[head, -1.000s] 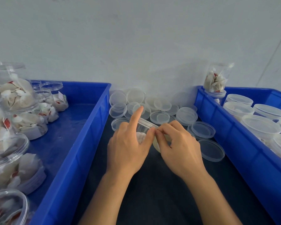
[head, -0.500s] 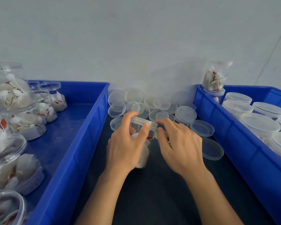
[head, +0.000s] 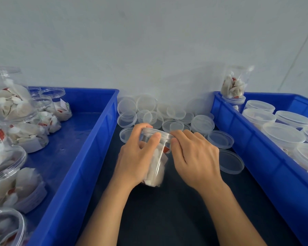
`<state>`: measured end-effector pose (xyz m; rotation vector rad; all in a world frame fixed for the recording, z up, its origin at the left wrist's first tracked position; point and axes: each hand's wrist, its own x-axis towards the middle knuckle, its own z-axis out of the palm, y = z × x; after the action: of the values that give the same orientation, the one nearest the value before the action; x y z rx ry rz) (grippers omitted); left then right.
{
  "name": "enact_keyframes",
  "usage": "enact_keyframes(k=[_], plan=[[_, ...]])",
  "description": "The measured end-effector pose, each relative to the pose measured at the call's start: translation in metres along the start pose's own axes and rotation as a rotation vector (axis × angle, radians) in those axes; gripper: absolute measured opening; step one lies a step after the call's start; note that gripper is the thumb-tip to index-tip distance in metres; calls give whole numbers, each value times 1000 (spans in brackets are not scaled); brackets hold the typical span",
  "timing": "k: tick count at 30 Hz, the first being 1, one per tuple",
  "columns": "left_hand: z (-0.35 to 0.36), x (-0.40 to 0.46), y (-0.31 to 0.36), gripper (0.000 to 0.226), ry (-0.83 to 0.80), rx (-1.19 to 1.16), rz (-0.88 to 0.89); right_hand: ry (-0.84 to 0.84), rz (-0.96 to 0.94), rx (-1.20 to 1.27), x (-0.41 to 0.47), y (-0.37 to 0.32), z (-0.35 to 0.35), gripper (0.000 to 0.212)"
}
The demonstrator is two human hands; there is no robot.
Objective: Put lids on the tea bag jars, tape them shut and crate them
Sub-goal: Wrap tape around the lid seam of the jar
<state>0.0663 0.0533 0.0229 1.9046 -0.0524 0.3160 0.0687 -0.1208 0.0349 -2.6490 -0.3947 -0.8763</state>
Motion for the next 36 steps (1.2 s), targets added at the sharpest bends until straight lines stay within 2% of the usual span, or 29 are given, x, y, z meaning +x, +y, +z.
enact_keyframes(k=[6, 9, 12, 17, 22, 26, 31, 36], plan=[[-1, 0, -4, 43, -64, -38, -13, -109, 31, -20, -1, -6, -2, 38], [-1, -2, -2, 57, -74, -16, -66, -110, 54, -13, -3, -6, -3, 38], [0, -3, 2, 67, -7, 127, -82, -101, 74, -29, -3, -8, -3, 41], [4, -5, 9, 58, 89, 242, -64, -115, 67, -23, -5, -12, -2, 44], [10, -8, 16, 61, 117, 352, -40, -148, 77, 99, -5, -9, -1, 45], [2, -6, 13, 63, 125, 228, -90, -228, 104, 267, -3, -6, 0, 45], [-6, -2, 5, 55, 140, 18, -130, -240, 121, 434, -2, 9, 5, 31], [-13, 2, 2, 57, 80, -148, -132, -219, 114, 446, 0, 13, 3, 27]])
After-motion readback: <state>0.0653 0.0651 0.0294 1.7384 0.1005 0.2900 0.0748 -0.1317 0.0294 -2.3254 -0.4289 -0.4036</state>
